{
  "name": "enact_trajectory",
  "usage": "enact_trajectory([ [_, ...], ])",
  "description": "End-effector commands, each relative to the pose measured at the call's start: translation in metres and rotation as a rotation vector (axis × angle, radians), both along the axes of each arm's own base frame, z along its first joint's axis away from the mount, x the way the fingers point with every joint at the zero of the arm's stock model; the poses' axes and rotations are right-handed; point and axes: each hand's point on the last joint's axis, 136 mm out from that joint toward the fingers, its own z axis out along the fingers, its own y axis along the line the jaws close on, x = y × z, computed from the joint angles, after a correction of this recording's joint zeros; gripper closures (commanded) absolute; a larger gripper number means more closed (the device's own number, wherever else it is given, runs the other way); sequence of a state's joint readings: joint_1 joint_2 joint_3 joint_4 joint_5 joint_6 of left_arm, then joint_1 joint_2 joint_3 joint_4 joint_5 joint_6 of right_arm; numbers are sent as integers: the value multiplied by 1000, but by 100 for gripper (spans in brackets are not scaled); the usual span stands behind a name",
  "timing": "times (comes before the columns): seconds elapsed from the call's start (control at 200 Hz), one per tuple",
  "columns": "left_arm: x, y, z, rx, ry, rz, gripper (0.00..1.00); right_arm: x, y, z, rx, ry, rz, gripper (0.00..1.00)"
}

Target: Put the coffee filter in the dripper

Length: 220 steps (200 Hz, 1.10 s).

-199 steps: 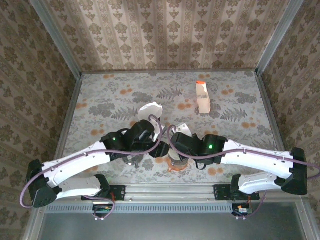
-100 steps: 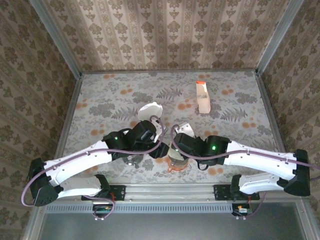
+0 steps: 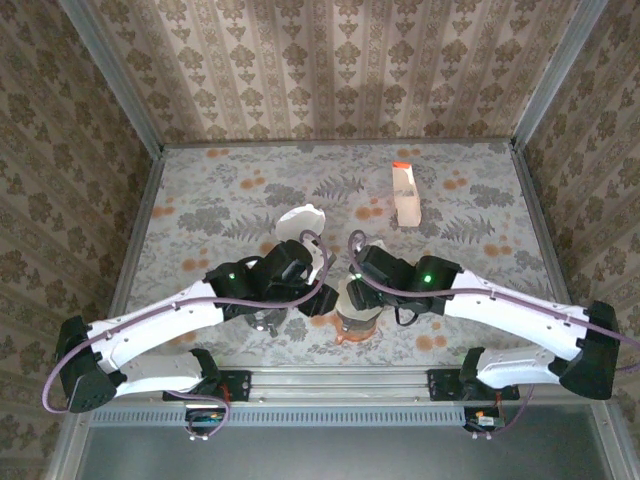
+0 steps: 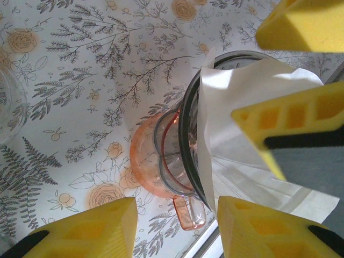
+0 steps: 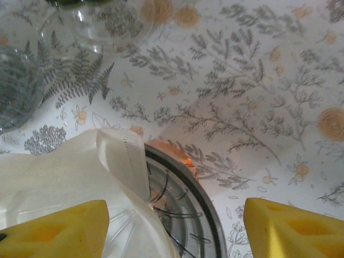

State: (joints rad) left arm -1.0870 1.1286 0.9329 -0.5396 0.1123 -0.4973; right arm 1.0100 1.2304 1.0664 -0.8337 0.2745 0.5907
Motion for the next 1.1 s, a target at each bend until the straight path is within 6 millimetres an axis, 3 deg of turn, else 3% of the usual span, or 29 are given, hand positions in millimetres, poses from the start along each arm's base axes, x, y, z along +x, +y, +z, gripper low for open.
enact_trajectory([
  [0.0, 0, 0, 9, -7, -16, -7, 54, -5, 6, -12, 2, 69, 42, 31],
  [0.6, 0, -1, 7, -13, -7, -4, 53, 4, -1, -46, -138, 114, 30, 30],
  [1.095, 1, -3, 14, -69, -11, 9, 31, 1, -4, -68, -166, 150, 12, 30],
])
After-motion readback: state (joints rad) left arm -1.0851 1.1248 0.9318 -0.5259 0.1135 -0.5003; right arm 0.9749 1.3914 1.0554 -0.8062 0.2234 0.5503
